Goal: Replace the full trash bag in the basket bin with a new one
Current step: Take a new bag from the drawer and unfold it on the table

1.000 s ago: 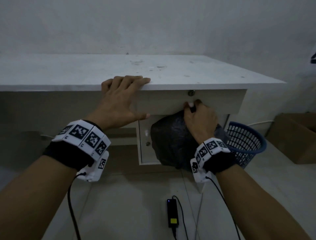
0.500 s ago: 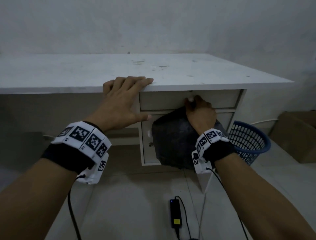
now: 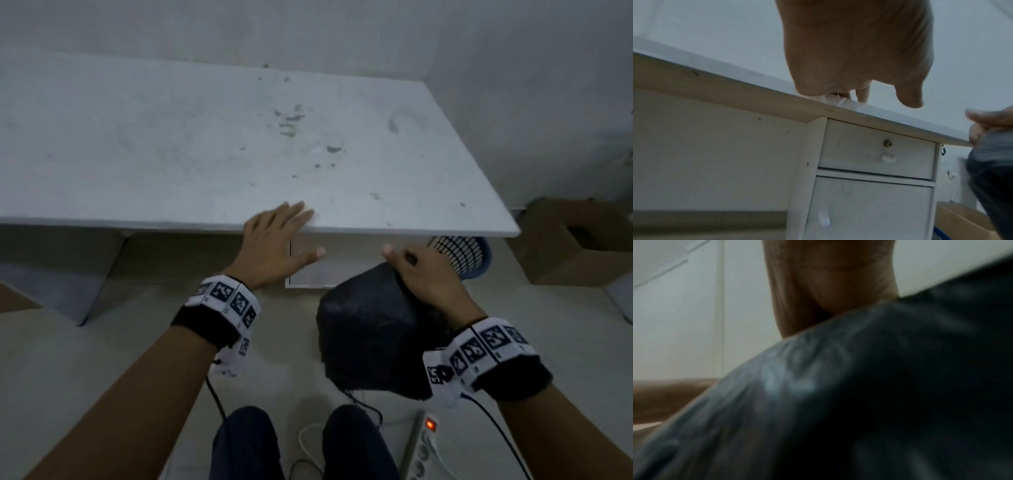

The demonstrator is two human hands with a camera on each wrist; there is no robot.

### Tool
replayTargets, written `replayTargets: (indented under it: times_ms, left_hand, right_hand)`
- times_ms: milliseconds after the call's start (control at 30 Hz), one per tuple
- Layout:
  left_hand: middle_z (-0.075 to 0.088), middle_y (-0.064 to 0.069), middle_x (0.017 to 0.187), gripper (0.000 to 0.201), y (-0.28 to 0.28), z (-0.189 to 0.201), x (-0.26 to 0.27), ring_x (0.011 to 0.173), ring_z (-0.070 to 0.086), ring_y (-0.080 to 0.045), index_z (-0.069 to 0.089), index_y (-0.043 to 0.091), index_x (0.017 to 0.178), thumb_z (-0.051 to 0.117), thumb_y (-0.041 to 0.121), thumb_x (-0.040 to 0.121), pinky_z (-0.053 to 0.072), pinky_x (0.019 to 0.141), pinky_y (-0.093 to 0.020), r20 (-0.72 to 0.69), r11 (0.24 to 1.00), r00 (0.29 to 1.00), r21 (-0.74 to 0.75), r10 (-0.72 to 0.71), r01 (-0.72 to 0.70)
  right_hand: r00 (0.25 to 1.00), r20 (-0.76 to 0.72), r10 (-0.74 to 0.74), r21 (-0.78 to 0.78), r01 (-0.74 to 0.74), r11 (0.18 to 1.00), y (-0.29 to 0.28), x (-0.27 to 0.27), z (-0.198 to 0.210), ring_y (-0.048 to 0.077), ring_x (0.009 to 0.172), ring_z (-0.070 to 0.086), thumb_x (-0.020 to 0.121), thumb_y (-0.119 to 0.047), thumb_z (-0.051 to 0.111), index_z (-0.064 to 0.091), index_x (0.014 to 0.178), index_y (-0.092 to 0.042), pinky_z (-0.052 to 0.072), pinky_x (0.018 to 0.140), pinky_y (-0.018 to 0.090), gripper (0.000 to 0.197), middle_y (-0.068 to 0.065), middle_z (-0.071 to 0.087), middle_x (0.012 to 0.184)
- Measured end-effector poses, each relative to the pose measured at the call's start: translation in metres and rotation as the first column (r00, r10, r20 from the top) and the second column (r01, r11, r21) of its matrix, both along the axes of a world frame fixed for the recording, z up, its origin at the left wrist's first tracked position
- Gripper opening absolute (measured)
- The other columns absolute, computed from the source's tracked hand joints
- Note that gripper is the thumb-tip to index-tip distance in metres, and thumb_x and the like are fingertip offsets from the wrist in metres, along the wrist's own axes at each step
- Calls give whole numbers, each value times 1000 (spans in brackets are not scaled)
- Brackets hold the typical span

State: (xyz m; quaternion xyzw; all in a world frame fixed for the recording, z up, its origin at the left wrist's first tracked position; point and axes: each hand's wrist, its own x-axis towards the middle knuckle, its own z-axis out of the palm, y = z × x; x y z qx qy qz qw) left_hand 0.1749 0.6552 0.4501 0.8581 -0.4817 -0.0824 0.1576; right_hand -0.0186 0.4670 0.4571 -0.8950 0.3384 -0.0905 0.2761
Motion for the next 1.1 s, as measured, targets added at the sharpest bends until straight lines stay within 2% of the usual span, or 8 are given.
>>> replayTargets:
  times_ms: [167,267,333,600,767,867,1000,1100]
  left_hand:
    - [55,-1,133,52,14,101,0,122,48,-18,59,11,123,28,46,102,33,101,-32,-518,995,851,96,82,-37]
    - [65,-5,116,38,27,146,24,103,58,-19,65,9,89,35,26,102,40,90,-31,-584,990,800,109,135,-87]
    - [66,-7,109,30,32,168,51,99,62,-22,61,13,88,36,23,101,45,87,-33,-608,983,773,135,183,-127]
    - [66,-8,95,18,36,221,202,71,61,-18,57,11,102,40,10,98,41,55,-19,-698,969,678,106,233,-224]
    - [63,-9,104,21,22,232,254,78,58,-21,54,11,114,42,11,98,42,57,-16,-736,950,644,-2,210,-312]
    - [58,-11,121,42,13,215,269,102,59,-29,38,23,138,47,29,98,48,80,-29,-722,943,646,26,246,-331]
    - [38,-11,148,72,11,182,273,130,44,-28,9,27,152,45,50,94,40,105,-39,-671,935,653,208,351,-289]
    - [26,-11,155,76,7,155,278,137,36,-27,6,26,152,43,54,93,38,107,-41,-692,908,588,336,419,-251]
  right_hand:
    - [983,-146,114,279,-70,958,4,22,120,9,71,53,84,-59,56,57,80,-13,38,58,22,47,-3,58,78]
    - [973,-135,188,434,-113,894,3,60,183,5,85,58,80,-53,68,61,103,-15,44,64,19,45,-5,62,97]
    - [973,-113,202,490,-122,863,1,95,218,10,88,62,77,-45,74,62,107,-15,51,70,23,44,-2,65,101]
    - [984,84,155,88,-162,983,-7,246,291,19,90,61,81,-38,73,64,98,-14,47,76,29,31,2,67,96]
    - [923,316,221,-203,-162,966,1,303,291,17,96,54,87,-32,66,58,110,-18,42,86,29,29,0,60,109]
    - [918,199,343,-278,-283,918,11,317,241,28,99,60,87,-28,64,59,114,-16,46,87,40,30,5,59,115]
    - [830,-279,483,-11,-506,863,22,314,158,24,117,55,89,-32,59,58,123,-21,39,99,37,36,0,57,129]
    - [800,-260,540,267,-478,837,13,313,129,16,106,61,91,-32,59,69,105,-21,48,95,32,20,-5,66,115]
